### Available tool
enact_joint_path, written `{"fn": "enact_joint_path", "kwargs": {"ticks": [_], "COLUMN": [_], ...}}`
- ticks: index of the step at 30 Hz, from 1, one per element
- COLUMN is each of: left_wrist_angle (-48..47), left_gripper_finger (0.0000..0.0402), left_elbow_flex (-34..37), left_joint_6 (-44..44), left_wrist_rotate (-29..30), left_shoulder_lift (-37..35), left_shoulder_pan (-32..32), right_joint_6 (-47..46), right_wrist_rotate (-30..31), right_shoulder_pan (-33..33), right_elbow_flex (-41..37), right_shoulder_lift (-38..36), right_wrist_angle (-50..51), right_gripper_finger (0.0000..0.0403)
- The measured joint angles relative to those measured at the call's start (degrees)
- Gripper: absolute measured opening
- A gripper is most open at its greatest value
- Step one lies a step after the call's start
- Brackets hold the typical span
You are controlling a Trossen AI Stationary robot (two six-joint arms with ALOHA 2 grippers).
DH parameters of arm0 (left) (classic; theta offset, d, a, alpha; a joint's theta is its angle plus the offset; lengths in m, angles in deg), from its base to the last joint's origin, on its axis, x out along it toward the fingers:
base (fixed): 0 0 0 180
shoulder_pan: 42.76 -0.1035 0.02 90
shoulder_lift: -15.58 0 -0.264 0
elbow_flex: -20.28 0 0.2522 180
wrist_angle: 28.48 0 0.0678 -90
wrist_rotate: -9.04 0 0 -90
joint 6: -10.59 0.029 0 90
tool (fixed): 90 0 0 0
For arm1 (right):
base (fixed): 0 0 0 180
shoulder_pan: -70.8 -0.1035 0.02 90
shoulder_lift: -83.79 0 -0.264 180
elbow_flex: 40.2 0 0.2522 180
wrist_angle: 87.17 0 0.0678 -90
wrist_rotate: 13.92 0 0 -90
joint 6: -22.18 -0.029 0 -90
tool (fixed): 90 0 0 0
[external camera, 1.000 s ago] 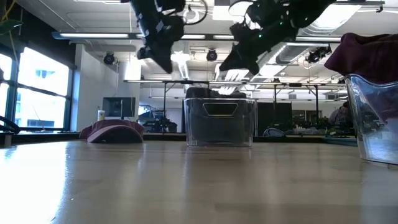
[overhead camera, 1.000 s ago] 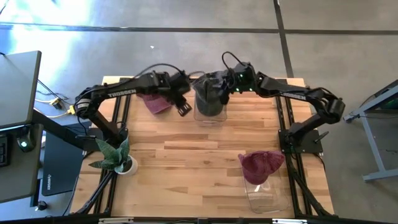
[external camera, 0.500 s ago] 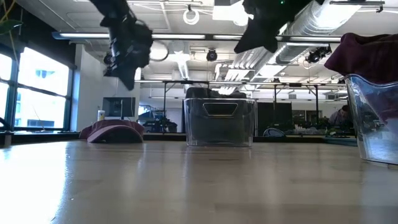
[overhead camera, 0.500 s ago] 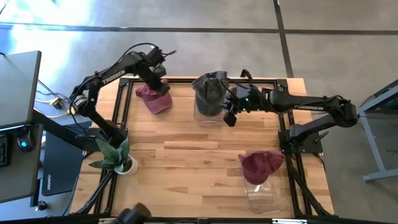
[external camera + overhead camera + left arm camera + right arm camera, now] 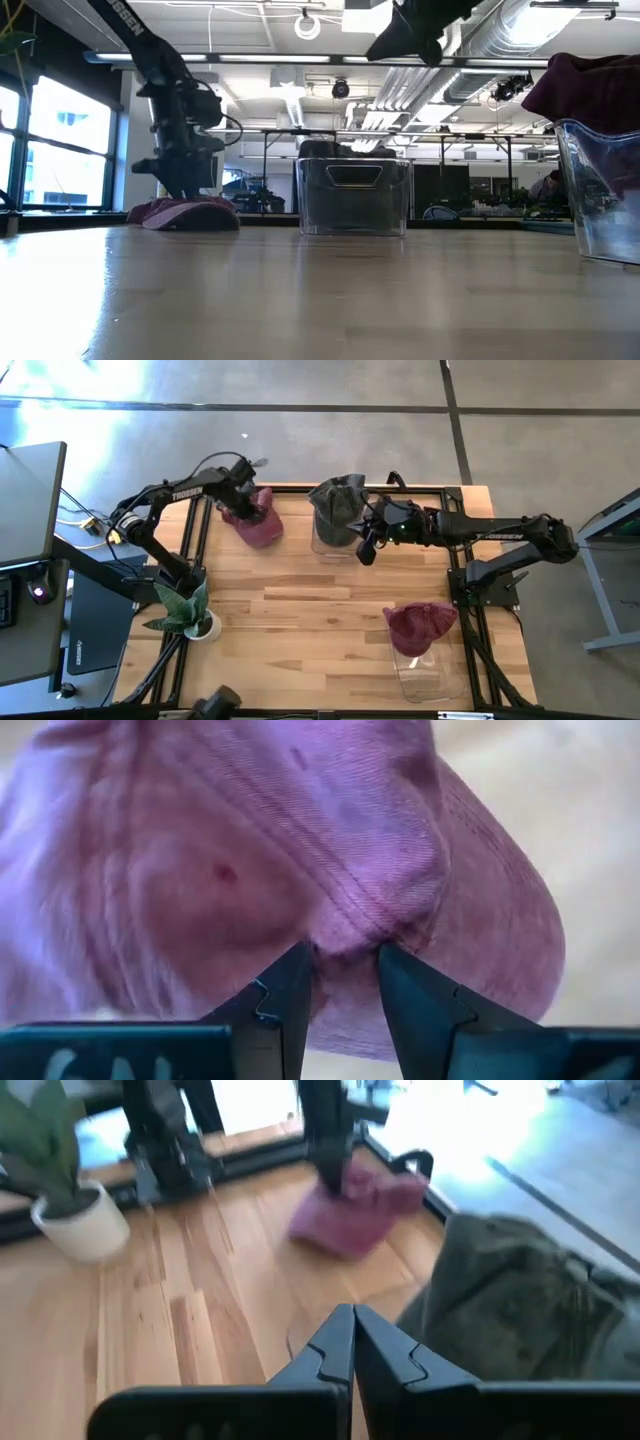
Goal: Pick & Place hat
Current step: Put the red cap into the bottom transparent bin
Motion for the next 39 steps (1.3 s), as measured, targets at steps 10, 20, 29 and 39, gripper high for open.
{"fn": "enact_joint_path", "kwargs": {"ticks": [10, 20, 29, 39], "left_wrist_angle": [-6.43, -6.03, 0.51, 2.61], "left_gripper_finger": [0.0114, 0.0115, 0.0164, 0.0226], "left_elbow_flex": [1.52, -0.28, 1.88, 6.16], "left_joint_6": [5.58, -6.06, -7.00, -4.23], "left_wrist_rotate": [-17.75, -8.46, -5.32, -4.15], "left_shoulder_lift": [-2.84, -13.26, -11.74, -4.62], "left_shoulder_pan": [18.57, 27.12, 15.98, 15.86], "right_joint_6": [0.14, 0.12, 0.14, -0.12], "right_wrist_rotate": [0.59, 0.59, 0.47, -1.09], "right_shoulder_pan": [0.40, 0.40, 0.40, 0.25], "right_elbow_flex": [0.00, 0.00, 0.00, 0.00], "right_shoulder_lift": [0.02, 0.02, 0.04, 0.04], "right_wrist_angle": [-4.06, -4.07, -4.45, -4.41], "right_gripper_finger": [0.0003, 0.0003, 0.0003, 0.0002]}}
